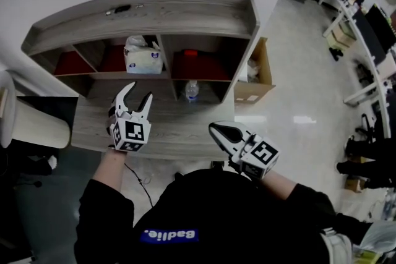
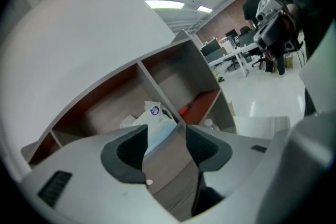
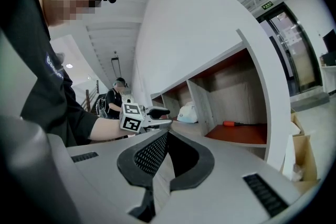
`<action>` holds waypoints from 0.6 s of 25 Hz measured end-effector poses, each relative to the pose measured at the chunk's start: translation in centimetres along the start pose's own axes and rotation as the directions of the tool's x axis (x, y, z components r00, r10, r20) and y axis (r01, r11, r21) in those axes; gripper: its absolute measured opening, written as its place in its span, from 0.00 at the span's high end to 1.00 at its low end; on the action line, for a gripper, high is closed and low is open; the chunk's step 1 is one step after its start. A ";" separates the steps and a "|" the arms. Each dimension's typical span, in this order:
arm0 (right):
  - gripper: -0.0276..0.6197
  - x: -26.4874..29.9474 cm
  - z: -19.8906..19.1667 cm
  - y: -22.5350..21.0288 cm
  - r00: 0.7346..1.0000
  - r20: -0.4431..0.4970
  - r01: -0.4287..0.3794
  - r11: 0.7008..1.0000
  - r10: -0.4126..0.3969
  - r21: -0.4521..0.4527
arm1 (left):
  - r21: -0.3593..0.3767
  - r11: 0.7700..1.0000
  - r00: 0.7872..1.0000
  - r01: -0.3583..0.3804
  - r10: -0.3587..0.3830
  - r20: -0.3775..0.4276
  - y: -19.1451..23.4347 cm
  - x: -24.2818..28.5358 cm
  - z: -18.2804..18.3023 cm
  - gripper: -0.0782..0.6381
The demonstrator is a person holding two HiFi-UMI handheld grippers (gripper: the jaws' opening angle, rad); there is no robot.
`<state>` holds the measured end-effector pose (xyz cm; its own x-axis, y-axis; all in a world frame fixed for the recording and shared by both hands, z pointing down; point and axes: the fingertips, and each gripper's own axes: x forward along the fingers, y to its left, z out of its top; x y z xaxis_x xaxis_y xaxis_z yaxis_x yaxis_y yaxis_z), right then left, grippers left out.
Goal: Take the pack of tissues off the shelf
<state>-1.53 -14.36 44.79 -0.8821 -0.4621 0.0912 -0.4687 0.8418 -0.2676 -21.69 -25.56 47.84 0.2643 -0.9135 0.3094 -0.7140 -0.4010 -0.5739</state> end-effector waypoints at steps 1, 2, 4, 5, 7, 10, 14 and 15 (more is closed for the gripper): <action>0.92 -0.1 0.0 -0.1 1.000 0.001 0.003 1.000 -0.003 0.000 | 0.029 1.000 1.000 0.000 0.001 -0.017 0.1 0.5 -0.2 0.58; 0.92 -0.2 0.0 -0.2 1.000 0.001 0.007 1.000 -0.007 0.000 | 0.059 0.998 0.999 0.000 0.002 -0.032 0.2 0.9 -0.3 0.58; 0.92 -0.3 0.0 -0.4 1.000 0.004 0.014 1.000 -0.014 0.001 | 0.116 0.993 0.998 0.001 0.006 -0.056 0.5 1.7 -0.4 0.57; 0.92 -0.4 0.1 -0.5 1.000 0.006 0.017 1.000 -0.017 0.001 | 0.143 0.990 0.998 0.001 0.009 -0.064 0.6 2.1 -0.3 0.56; 0.92 -0.5 0.1 -0.7 1.000 0.007 0.022 1.000 -0.022 0.001 | 0.199 0.980 0.997 0.001 0.014 -0.076 0.8 2.8 -0.2 0.55; 0.92 -0.7 0.0 -0.9 1.000 0.010 0.029 1.000 -0.029 0.005 | 0.290 0.957 0.994 0.017 0.014 -0.106 0.9 3.9 -0.3 0.52; 0.92 -0.9 -0.1 -1.2 0.999 0.009 0.039 0.999 -0.039 0.011 | 0.375 0.926 0.989 0.042 0.016 -0.150 1.1 5.4 -1.1 0.50; 0.92 -0.9 -0.2 -1.3 0.999 0.009 0.041 0.999 -0.041 0.013 | 0.390 0.920 0.988 0.045 0.018 -0.156 1.2 5.7 -1.2 0.49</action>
<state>-0.13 -14.98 45.25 -0.8616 -0.4989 0.0938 -0.5039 0.8184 -0.2763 -21.77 -31.19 49.80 0.1474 -0.8986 0.4134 -0.3918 -0.4368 -0.8098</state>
